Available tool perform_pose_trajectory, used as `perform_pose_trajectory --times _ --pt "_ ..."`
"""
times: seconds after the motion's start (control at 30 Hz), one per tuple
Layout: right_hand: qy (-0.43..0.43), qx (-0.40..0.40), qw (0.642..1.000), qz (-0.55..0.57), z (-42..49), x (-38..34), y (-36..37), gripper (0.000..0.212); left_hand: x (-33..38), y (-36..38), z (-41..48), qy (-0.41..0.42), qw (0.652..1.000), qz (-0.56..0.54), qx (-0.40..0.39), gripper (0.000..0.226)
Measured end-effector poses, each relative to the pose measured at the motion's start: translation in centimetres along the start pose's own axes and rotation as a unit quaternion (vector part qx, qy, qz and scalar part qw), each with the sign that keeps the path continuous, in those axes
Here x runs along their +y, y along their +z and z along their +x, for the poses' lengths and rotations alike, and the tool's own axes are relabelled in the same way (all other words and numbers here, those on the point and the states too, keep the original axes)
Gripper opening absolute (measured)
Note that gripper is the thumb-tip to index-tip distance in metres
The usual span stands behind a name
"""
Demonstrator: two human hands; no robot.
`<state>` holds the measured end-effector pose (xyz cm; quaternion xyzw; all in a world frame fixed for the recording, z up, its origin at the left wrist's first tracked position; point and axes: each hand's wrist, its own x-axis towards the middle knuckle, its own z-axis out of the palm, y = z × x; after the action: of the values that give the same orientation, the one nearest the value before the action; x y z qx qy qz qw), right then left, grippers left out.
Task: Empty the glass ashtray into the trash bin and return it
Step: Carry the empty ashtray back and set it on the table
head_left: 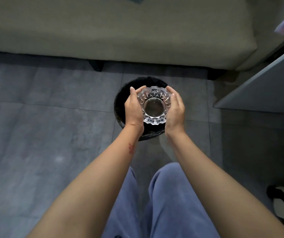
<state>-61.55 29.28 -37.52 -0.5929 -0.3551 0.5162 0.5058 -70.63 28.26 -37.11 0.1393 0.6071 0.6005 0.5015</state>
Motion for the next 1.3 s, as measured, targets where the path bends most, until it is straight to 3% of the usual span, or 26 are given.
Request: perform_pose_trajectory --times 0.33,0.6,1.0,1.3 --pt "-0.012 0.020 1.000 0.018 -8.1 -23.7 -3.8 0.034 19.3 7.3 -14.9 -0.004 0.999 0.003 -0.037 0.047" --pt "-0.018 0.057 0.998 0.022 -14.2 -35.9 -7.9 0.034 28.5 11.5 -24.4 -0.005 0.996 0.043 -0.076 0.049" --pt "-0.029 0.184 0.980 0.074 -19.4 -41.7 -15.2 0.034 29.6 16.5 -32.2 -0.017 0.978 0.048 -0.201 0.041" --pt "-0.025 0.339 0.924 0.177 -24.7 -41.7 -24.0 0.032 25.9 21.0 -40.1 -0.063 0.915 0.126 -0.378 0.042"
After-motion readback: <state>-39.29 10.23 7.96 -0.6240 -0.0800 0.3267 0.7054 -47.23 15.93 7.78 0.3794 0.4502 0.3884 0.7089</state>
